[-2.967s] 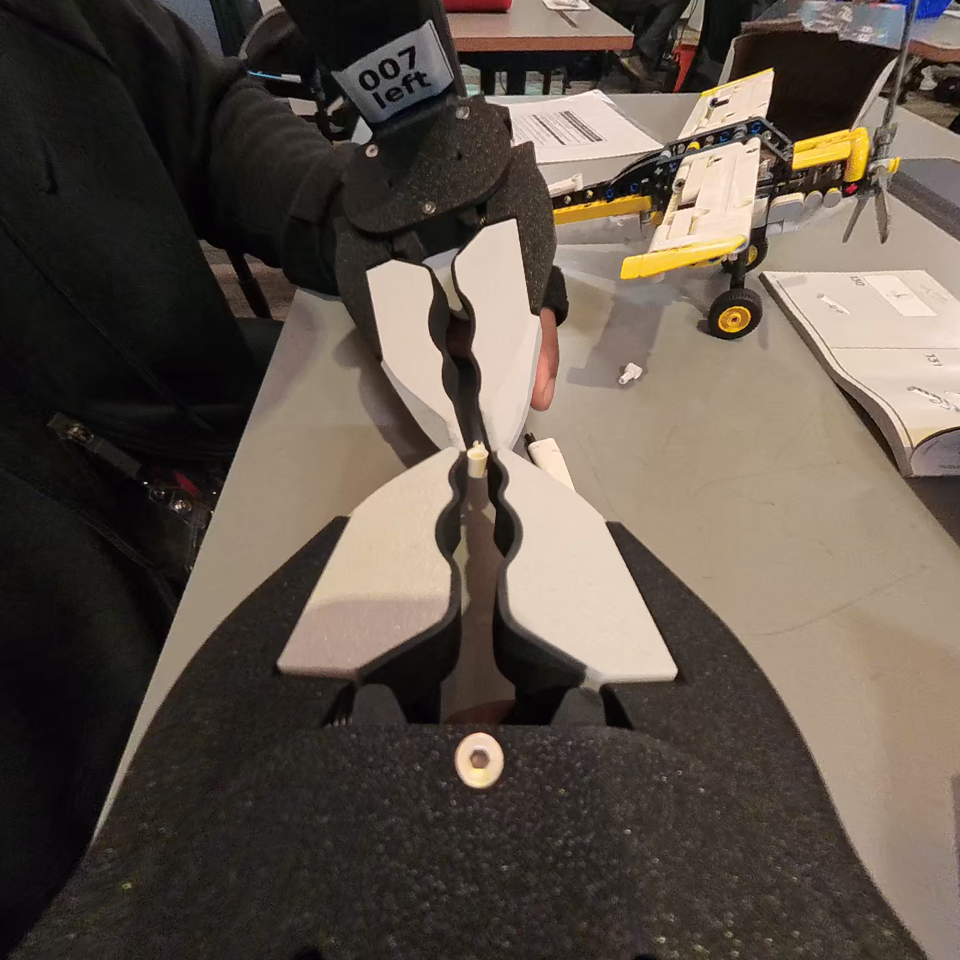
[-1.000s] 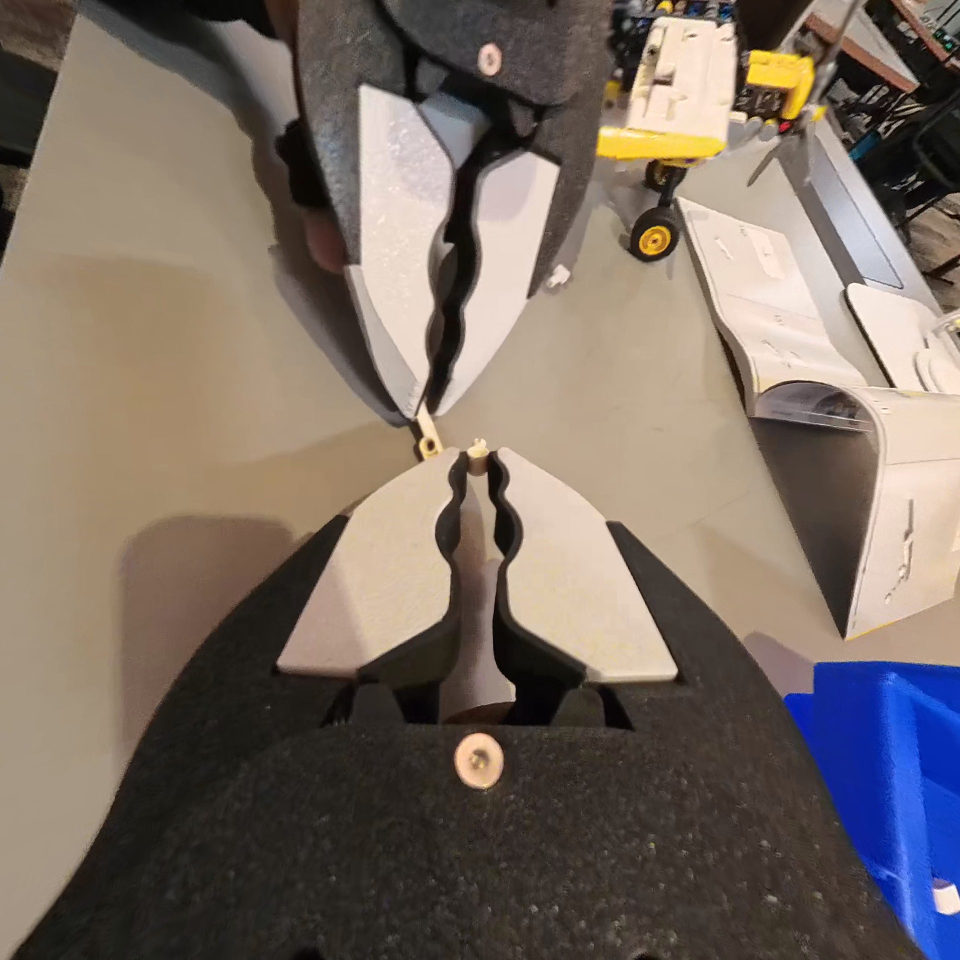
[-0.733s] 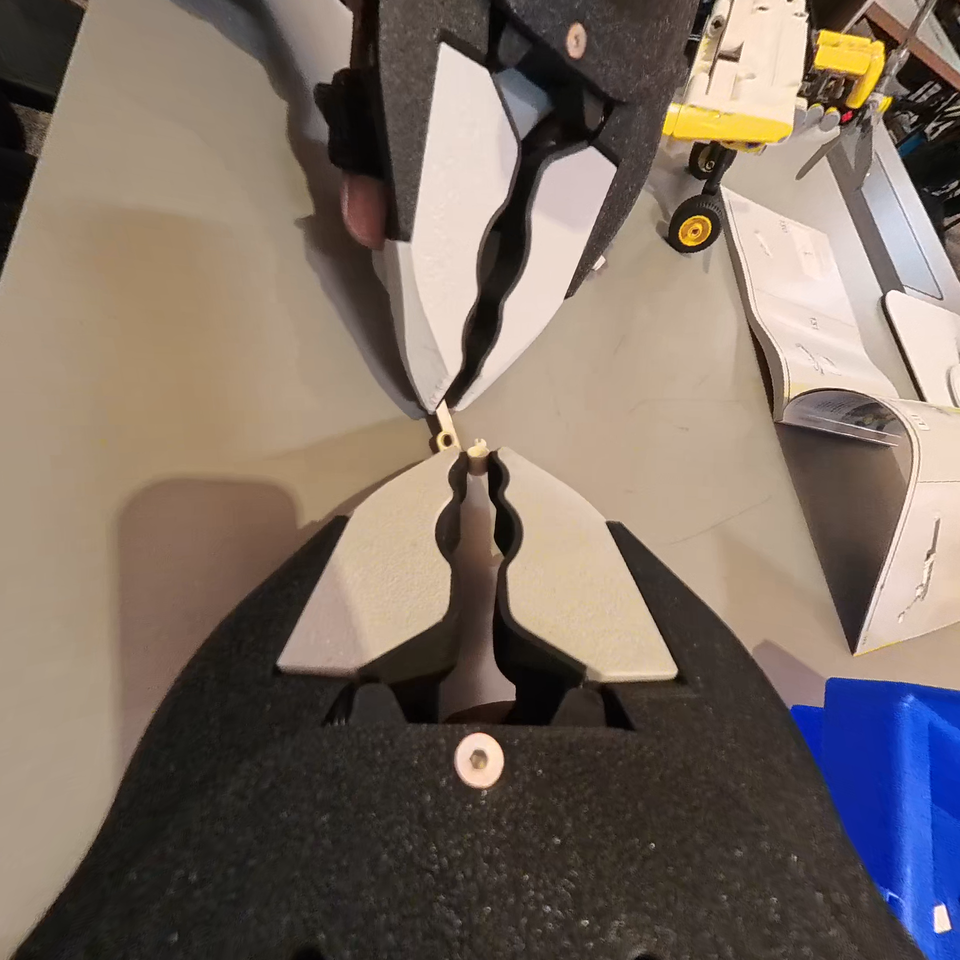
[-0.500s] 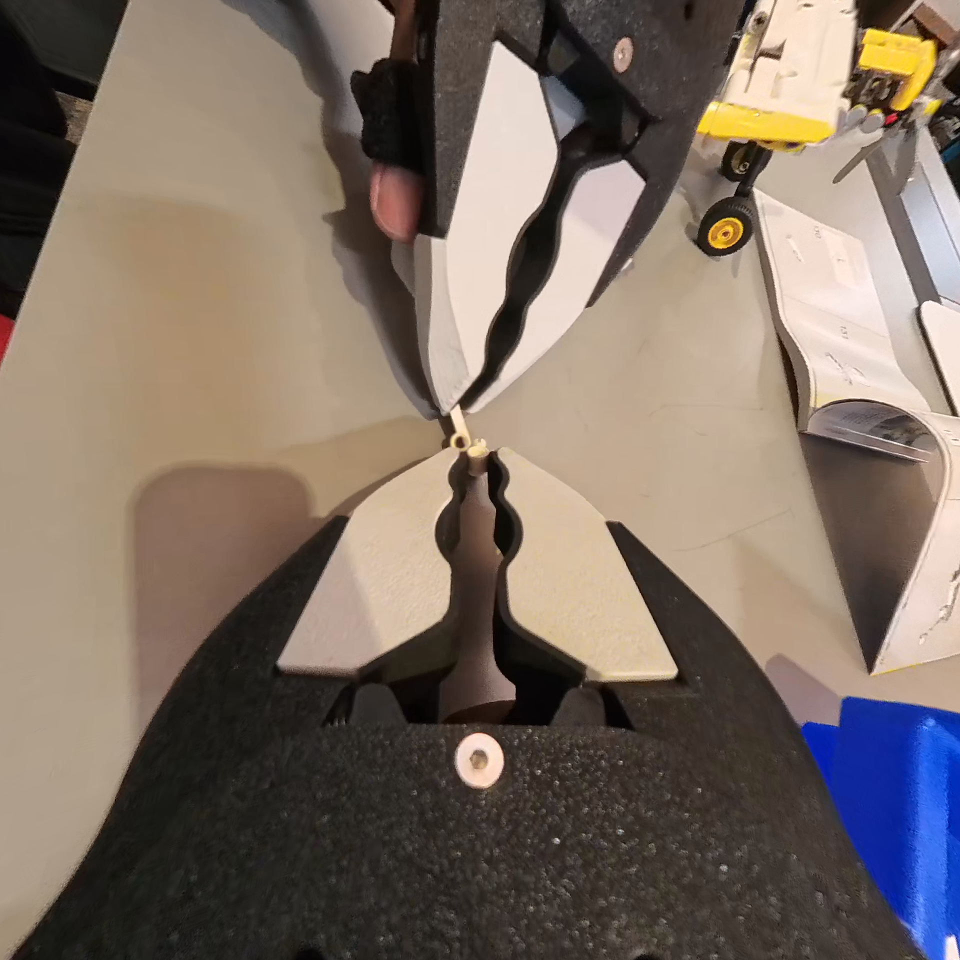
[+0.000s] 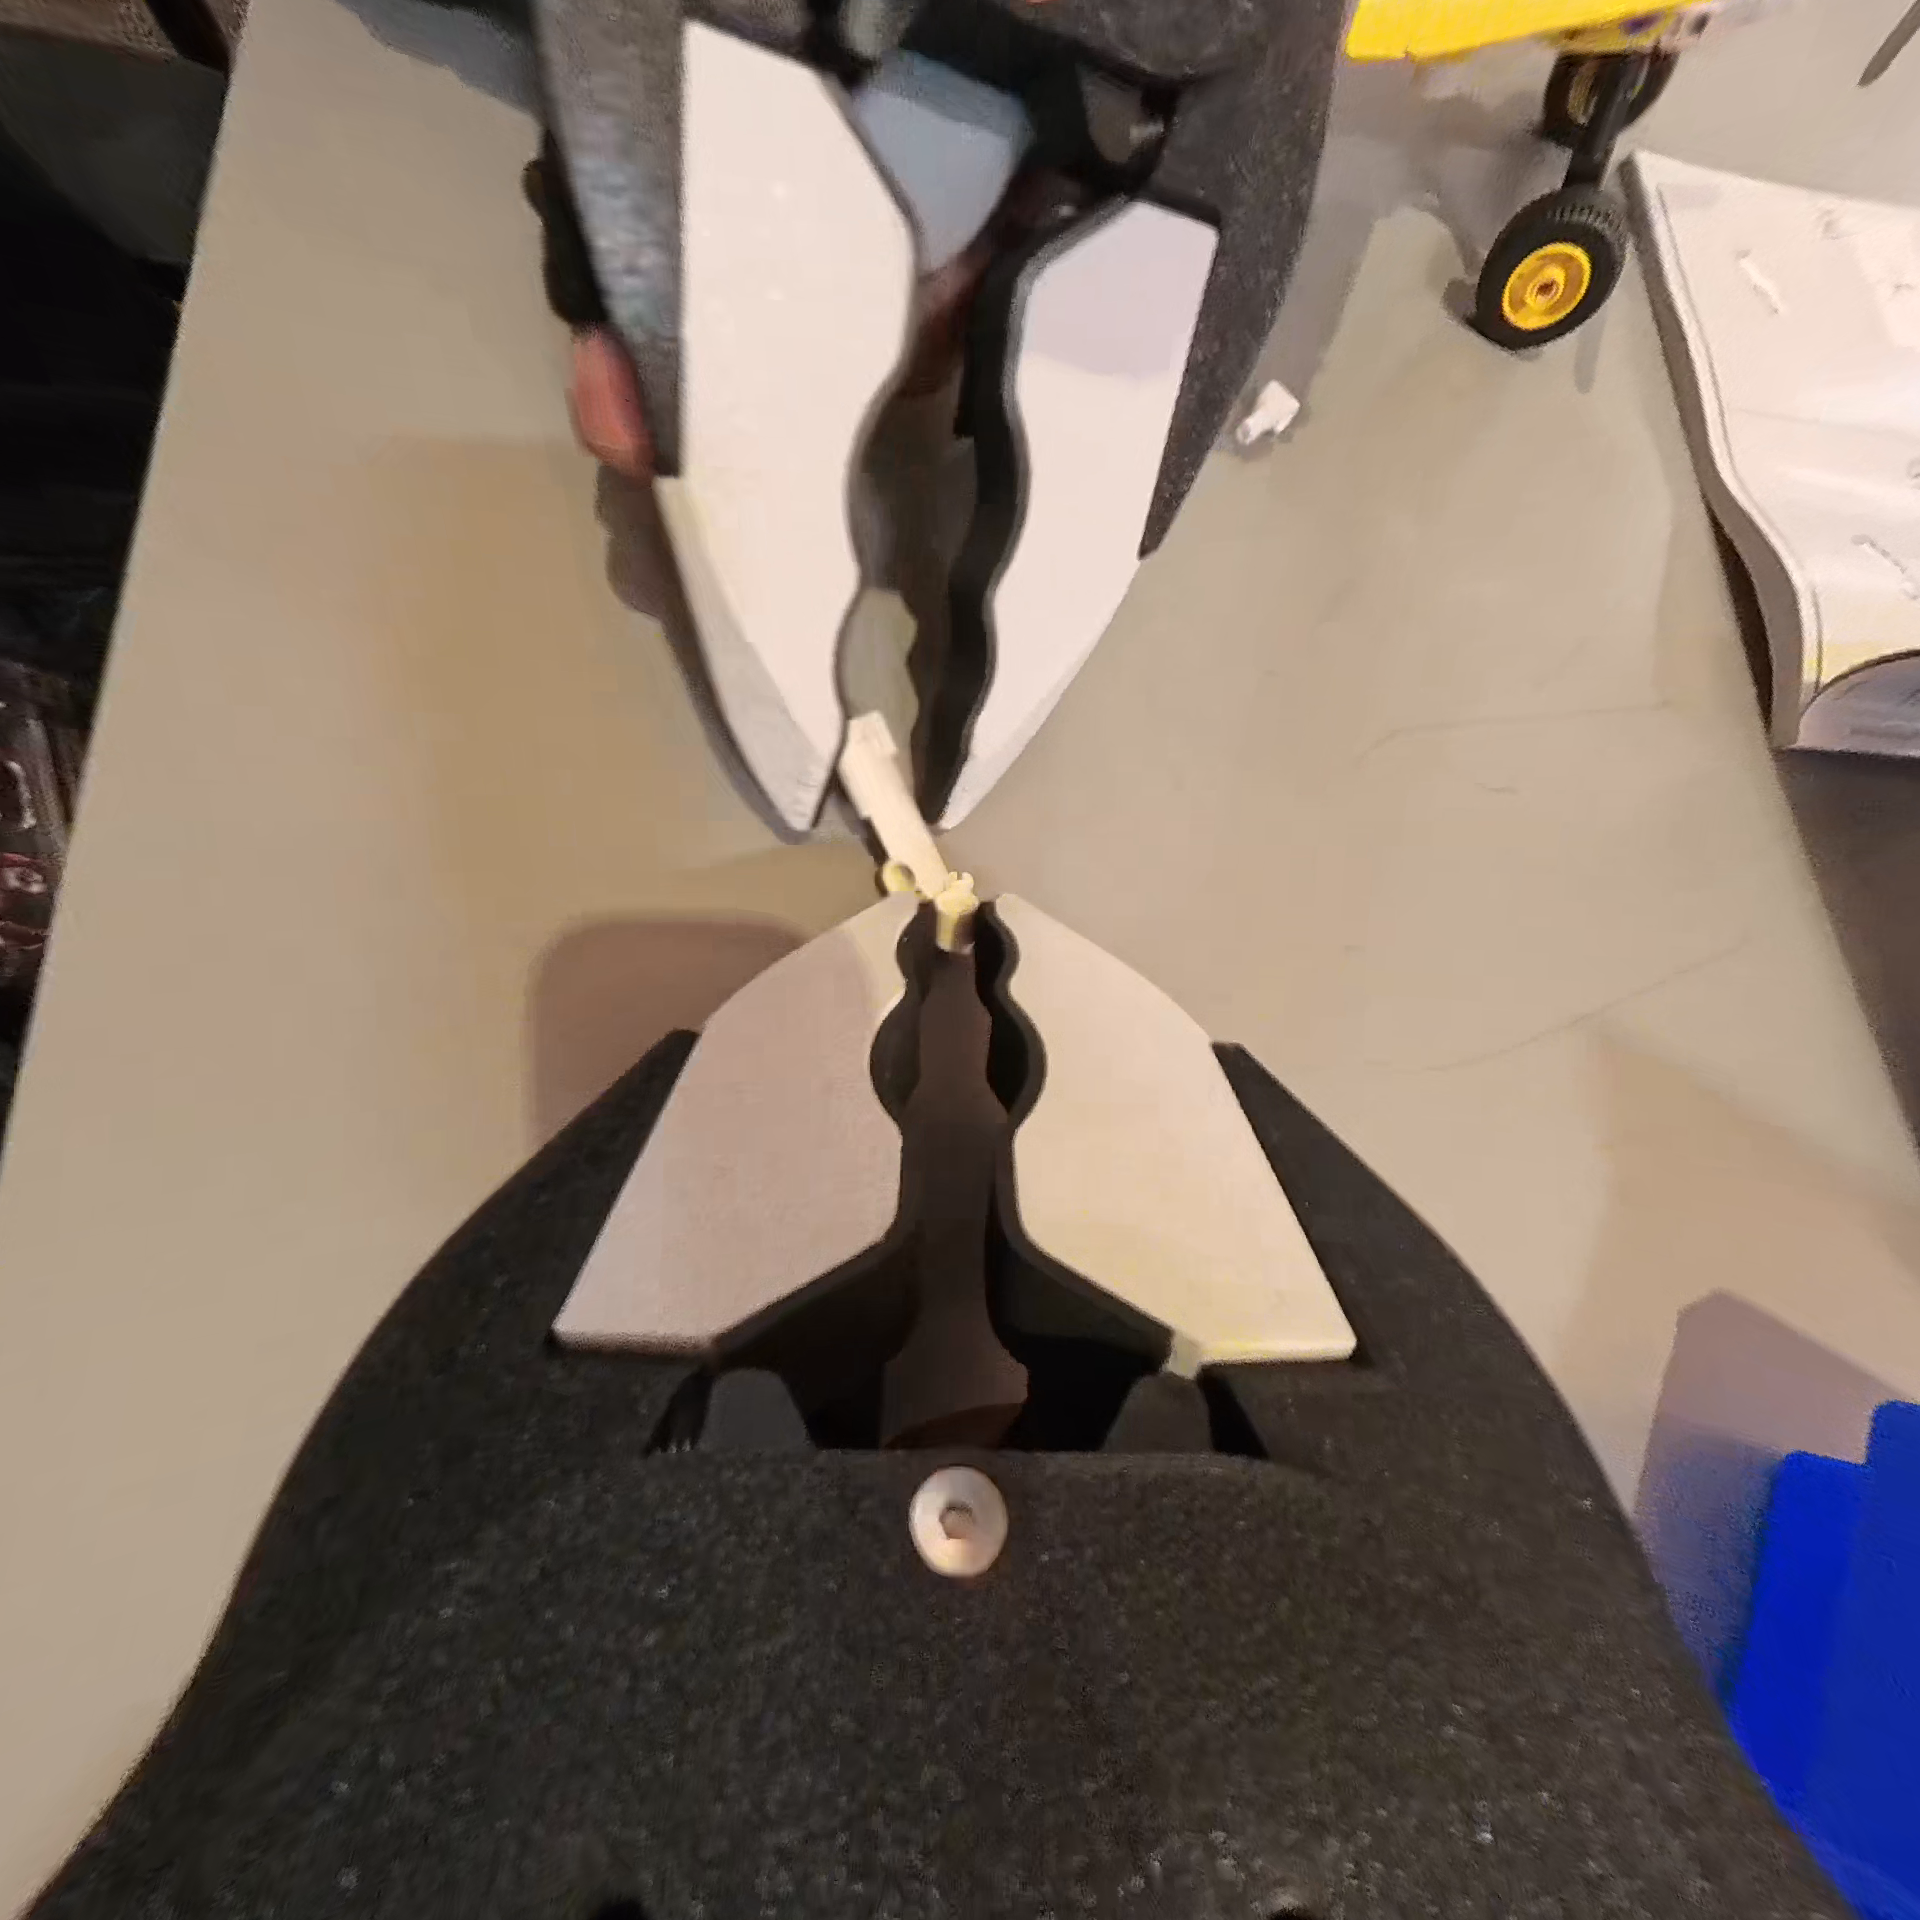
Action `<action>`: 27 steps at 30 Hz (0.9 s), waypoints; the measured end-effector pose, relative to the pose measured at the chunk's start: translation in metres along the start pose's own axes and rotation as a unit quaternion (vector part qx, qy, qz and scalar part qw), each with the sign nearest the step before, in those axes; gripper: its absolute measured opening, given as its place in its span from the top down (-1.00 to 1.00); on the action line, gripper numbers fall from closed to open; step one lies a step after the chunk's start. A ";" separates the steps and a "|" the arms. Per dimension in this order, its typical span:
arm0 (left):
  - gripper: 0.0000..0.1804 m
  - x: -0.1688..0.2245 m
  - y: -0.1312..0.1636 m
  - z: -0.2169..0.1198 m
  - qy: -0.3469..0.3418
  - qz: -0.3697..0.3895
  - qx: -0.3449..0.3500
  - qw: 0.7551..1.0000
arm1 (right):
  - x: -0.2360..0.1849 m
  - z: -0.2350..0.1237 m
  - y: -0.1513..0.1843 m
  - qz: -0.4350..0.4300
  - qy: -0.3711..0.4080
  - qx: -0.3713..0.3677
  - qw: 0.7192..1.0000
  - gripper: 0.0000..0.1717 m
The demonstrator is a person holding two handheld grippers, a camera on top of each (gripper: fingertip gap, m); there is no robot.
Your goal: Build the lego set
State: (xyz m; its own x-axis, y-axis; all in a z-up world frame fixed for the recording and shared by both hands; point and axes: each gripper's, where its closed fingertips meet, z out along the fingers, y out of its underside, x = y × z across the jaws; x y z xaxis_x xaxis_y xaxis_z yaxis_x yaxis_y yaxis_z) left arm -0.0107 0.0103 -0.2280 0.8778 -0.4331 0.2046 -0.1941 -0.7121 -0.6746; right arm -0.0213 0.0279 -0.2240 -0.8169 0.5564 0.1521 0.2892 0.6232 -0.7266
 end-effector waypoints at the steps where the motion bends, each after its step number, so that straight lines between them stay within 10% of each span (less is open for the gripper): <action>1: 0.70 -0.001 0.001 0.001 -0.012 0.011 -0.003 1.000 | 0.000 0.000 0.000 0.007 -0.005 0.000 1.000 0.92; 17: 0.89 -0.017 -0.003 0.000 -0.160 0.178 -0.008 0.971 | 0.002 0.001 0.000 0.041 -0.023 -0.002 0.999 0.92; 27: 0.91 -0.014 -0.002 0.000 -0.095 0.050 0.017 0.994 | 0.002 -0.006 -0.008 -0.012 0.023 0.037 0.999 0.92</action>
State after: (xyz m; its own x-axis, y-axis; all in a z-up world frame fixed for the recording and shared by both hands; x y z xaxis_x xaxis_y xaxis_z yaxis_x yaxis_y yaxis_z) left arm -0.0228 0.0179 -0.2295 0.9226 -0.3856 -0.0003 -0.2723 -0.6510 -0.7086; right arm -0.0219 0.0271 -0.2139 -0.7991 0.5671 0.1997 0.2301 0.5953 -0.7698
